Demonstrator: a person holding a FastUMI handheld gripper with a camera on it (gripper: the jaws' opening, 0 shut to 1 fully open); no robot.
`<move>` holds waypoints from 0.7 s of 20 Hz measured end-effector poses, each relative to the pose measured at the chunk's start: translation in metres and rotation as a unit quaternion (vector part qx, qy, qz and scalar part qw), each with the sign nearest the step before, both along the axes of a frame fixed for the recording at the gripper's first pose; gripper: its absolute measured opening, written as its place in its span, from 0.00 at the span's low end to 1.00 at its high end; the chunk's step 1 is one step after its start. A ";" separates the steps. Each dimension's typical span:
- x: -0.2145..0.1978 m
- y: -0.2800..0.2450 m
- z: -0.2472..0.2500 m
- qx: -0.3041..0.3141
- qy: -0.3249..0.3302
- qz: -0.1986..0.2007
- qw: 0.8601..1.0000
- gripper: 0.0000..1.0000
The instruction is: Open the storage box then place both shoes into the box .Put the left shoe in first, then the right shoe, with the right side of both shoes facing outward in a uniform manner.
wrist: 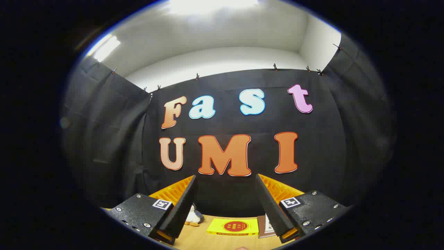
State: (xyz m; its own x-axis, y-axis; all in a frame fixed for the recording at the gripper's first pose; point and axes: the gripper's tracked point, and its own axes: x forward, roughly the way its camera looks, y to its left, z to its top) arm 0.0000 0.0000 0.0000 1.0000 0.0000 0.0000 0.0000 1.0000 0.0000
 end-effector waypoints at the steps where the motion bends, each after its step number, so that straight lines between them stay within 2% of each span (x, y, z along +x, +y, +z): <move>1: 0.000 0.003 0.003 0.000 -0.002 -0.001 1.000 0.98; 14: -0.006 0.015 0.017 0.008 -0.004 -0.003 1.000 0.98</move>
